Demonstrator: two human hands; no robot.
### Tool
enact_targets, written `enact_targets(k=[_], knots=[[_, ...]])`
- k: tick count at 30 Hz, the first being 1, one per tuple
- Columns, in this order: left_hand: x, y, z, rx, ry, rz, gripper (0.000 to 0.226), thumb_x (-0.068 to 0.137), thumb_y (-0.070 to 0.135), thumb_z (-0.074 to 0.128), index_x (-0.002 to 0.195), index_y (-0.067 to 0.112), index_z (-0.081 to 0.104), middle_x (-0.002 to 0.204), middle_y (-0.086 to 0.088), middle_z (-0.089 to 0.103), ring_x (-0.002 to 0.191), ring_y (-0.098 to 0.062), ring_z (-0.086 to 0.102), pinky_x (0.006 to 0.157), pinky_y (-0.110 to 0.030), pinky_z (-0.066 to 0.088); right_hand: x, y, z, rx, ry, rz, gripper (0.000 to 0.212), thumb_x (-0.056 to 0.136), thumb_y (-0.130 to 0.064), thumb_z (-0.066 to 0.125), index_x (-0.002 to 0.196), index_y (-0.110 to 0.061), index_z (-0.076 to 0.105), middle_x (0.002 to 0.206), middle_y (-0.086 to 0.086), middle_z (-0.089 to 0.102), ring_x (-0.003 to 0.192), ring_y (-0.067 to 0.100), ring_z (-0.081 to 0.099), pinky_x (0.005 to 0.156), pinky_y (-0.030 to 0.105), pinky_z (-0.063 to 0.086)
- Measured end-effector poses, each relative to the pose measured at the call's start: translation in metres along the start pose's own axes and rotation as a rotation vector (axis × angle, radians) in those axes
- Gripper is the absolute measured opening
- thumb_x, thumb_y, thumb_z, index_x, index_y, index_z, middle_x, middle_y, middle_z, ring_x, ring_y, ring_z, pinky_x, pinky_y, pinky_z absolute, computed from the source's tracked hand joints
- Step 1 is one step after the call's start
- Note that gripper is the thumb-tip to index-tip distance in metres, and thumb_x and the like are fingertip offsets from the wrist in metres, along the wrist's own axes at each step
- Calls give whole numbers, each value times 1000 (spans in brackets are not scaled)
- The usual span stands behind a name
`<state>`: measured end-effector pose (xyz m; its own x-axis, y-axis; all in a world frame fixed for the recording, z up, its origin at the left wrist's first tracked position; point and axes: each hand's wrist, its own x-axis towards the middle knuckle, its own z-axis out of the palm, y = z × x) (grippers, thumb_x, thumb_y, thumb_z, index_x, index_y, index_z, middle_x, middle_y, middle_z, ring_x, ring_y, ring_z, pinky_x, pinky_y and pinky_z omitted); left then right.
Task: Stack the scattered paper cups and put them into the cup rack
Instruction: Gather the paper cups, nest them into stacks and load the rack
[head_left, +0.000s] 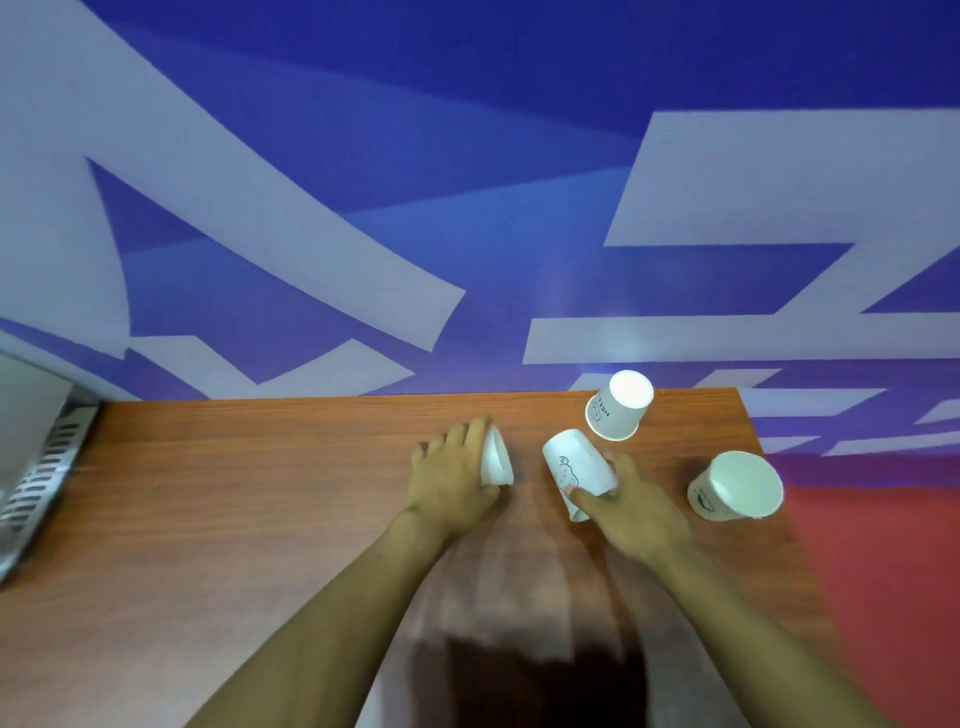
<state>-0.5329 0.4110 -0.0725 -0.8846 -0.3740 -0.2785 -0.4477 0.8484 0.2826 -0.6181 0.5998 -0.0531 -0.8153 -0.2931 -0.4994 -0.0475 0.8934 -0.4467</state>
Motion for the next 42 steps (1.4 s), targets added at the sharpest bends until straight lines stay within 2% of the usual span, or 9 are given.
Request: enact_targets(k=[5,10,14,19,23,26,30,36,42], knots=[[-56,-12,-41,-244,131,-8,78,76,29,68,143,24,29,129,-2,39,109,-31,54,86,-38,46,-45,-15,-7,9,36,-121,76,74,-49,68,138,-25,35,134,5,38,116,25,51,95,38,43],[-133,-33,-67,-280,308,-24,73,69,31,74,134,24,41,127,6,46,116,-20,46,90,-31,44,-89,-37,-6,56,93,-277,83,70,-53,72,139,-28,32,143,-1,34,126,22,44,96,36,39],[-180,-51,-72,-291,280,-83,78,71,32,73,139,24,35,132,7,40,119,-20,47,85,-32,47,-120,-49,4,83,128,-341,88,61,-53,78,135,-28,36,139,-3,42,127,22,41,101,37,39],[-210,-67,-84,-373,271,-5,85,75,26,68,146,33,22,133,8,30,111,-18,52,76,-29,47,-159,-60,20,66,191,-395,79,59,-45,83,126,-21,47,125,-1,46,117,22,47,98,33,40],[-231,-89,-86,-366,243,27,78,76,31,68,142,36,28,126,10,29,103,-18,55,72,-28,48,-180,-75,31,62,178,-395,75,64,-41,82,128,-21,50,129,-1,44,120,20,46,101,29,36],[-252,-137,-95,-357,231,37,68,74,36,69,134,34,36,120,10,32,104,-18,54,76,-29,48,-204,-112,61,61,191,-410,72,67,-40,79,130,-22,50,128,-1,46,121,20,46,102,30,37],[-268,-199,-111,-350,264,63,72,68,36,74,132,29,42,122,6,38,114,-17,45,87,-28,45,-230,-163,105,27,192,-435,66,70,-42,75,129,-27,49,126,-3,48,119,20,46,99,35,41],[-288,-270,-112,-365,210,45,79,69,31,75,138,30,36,127,5,36,120,-20,44,93,-29,42,-255,-207,155,2,184,-440,64,73,-41,73,130,-29,48,128,-3,48,121,21,43,100,35,40],[-293,-291,-116,-475,187,7,87,71,24,71,144,37,25,135,6,33,123,-19,44,97,-34,44,-261,-220,176,-2,140,-452,63,74,-45,70,130,-30,47,127,-6,50,120,18,45,99,36,41]])
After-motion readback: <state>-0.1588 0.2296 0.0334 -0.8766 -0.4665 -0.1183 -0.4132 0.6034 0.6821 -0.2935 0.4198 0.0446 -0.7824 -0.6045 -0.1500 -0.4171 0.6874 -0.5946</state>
